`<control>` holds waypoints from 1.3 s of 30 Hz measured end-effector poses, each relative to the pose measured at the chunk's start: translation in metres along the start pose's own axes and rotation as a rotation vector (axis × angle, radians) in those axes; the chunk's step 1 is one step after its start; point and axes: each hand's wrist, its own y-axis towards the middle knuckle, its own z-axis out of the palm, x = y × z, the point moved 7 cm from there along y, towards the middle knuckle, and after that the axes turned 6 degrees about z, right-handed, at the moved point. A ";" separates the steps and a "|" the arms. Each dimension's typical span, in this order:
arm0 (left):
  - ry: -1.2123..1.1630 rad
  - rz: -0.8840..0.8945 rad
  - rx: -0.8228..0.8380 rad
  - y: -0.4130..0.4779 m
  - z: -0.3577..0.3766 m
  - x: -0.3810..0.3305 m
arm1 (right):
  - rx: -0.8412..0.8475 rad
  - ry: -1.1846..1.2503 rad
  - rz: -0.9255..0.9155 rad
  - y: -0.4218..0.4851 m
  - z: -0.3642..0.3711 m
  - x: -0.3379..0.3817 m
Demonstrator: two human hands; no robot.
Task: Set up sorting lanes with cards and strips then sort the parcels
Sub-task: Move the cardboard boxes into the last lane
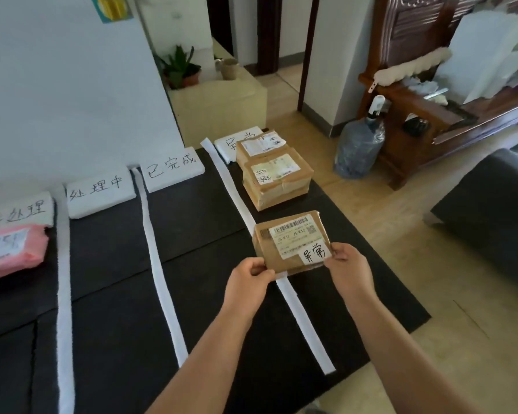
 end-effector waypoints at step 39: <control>0.189 0.062 -0.328 -0.050 -0.045 0.003 | 0.196 -0.095 -0.396 -0.025 0.032 0.066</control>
